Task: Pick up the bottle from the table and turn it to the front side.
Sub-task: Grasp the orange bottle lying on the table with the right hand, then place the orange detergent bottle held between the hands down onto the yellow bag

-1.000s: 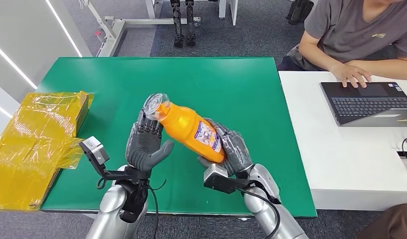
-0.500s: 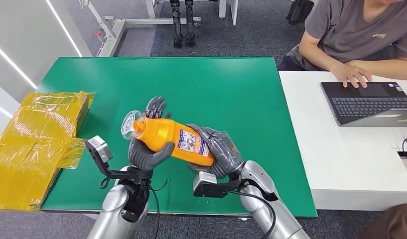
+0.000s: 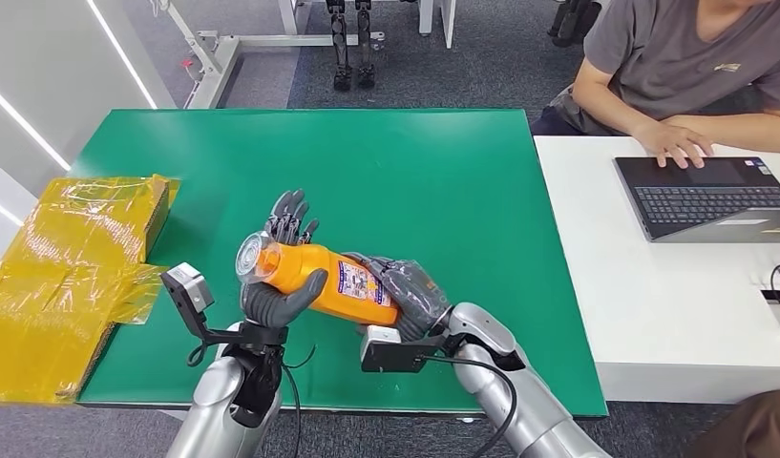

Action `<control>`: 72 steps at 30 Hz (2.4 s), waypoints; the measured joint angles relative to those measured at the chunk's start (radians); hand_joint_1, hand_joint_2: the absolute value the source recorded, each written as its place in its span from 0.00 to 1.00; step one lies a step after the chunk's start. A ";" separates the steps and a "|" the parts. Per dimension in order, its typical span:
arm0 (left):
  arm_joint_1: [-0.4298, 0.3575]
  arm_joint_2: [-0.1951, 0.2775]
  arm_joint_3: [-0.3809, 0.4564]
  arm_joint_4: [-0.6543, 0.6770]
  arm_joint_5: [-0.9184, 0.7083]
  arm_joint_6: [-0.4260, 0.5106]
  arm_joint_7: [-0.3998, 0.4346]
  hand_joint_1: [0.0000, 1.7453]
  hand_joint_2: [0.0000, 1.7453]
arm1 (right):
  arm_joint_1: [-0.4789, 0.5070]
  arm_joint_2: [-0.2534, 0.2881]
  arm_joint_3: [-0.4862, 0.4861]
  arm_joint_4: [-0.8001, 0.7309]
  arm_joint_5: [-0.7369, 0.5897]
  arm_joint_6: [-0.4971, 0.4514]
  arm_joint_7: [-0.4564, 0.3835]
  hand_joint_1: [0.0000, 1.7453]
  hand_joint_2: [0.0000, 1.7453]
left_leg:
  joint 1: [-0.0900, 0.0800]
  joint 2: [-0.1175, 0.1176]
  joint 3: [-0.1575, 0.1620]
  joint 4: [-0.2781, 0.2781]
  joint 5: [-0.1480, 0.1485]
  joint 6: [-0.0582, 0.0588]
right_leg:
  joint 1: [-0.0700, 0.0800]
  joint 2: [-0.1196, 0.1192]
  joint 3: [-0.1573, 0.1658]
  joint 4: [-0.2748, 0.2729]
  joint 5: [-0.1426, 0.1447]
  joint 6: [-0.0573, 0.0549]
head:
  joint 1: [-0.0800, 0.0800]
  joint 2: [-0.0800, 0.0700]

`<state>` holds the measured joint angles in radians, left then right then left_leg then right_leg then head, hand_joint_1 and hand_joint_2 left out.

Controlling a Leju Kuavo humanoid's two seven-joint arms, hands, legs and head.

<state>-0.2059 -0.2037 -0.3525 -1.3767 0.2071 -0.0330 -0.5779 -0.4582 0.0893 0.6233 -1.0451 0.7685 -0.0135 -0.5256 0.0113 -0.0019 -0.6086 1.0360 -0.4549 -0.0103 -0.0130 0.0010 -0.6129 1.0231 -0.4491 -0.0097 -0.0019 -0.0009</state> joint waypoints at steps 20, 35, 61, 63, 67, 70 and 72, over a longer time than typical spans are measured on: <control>0.021 0.000 0.023 -0.012 0.003 -0.048 -0.002 1.00 1.00 | -0.030 0.002 0.021 0.062 -0.005 -0.023 -0.005 1.00 1.00 | 0.000 0.000 0.000 0.000 0.000 0.000 | 0.000 0.000 0.000 0.000 0.000 0.000 | 0.000 0.000; 0.020 -0.001 0.029 -0.030 0.018 -0.080 -0.006 1.00 1.00 | 0.015 0.006 0.002 0.007 -0.032 -0.135 -0.013 0.72 1.00 | 0.000 0.000 0.000 0.000 0.000 0.000 | 0.000 0.000 0.000 0.000 0.000 0.000 | 0.000 0.000; -0.006 0.026 0.059 -0.114 -0.024 0.058 0.002 1.00 1.00 | 0.275 0.033 -0.094 -0.446 -0.541 -0.399 -0.154 0.00 1.00 | 0.000 0.000 0.000 0.000 0.000 0.000 | 0.000 0.000 -0.001 0.000 0.000 0.000 | 0.000 0.000; -0.012 0.031 0.065 -0.115 -0.037 0.052 0.014 1.00 1.00 | 0.292 0.033 -0.094 -0.484 -0.537 -0.430 -0.163 0.00 1.00 | 0.000 0.000 0.000 0.000 0.000 0.000 | 0.000 0.000 -0.001 0.000 0.000 0.000 | 0.000 0.000; -0.028 0.043 0.071 -0.115 -0.102 0.053 0.033 1.00 1.00 | 0.323 0.033 -0.095 -0.549 -0.528 -0.477 -0.173 0.00 1.00 | 0.000 0.000 0.000 0.000 0.000 0.000 | 0.000 0.000 0.000 0.000 0.000 0.000 | 0.000 0.000; -0.041 0.060 0.080 -0.115 -0.198 0.083 0.042 1.00 1.00 | 0.352 0.032 -0.096 -0.589 -0.522 -0.494 -0.173 0.00 1.00 | 0.000 0.000 0.000 0.000 0.000 0.000 | 0.000 0.000 0.000 0.000 0.000 0.000 | 0.000 0.000; -0.046 0.076 0.090 -0.115 -0.263 0.105 0.051 1.00 1.00 | 0.370 0.030 -0.096 -0.608 -0.520 -0.500 -0.173 0.00 1.00 | 0.000 0.000 0.000 0.000 0.000 0.000 | 0.000 0.000 -0.001 0.000 0.000 0.000 | 0.000 0.000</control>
<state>-0.2520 -0.1275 -0.2628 -1.4916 -0.0557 0.0721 -0.5269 -0.0885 0.1193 0.5270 -1.6530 0.2481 -0.5139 -0.6987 0.0114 -0.0018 -0.6088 1.0358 -0.4550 -0.0104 -0.0130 0.0009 -0.6134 1.0230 -0.4492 -0.0097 -0.0019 -0.0008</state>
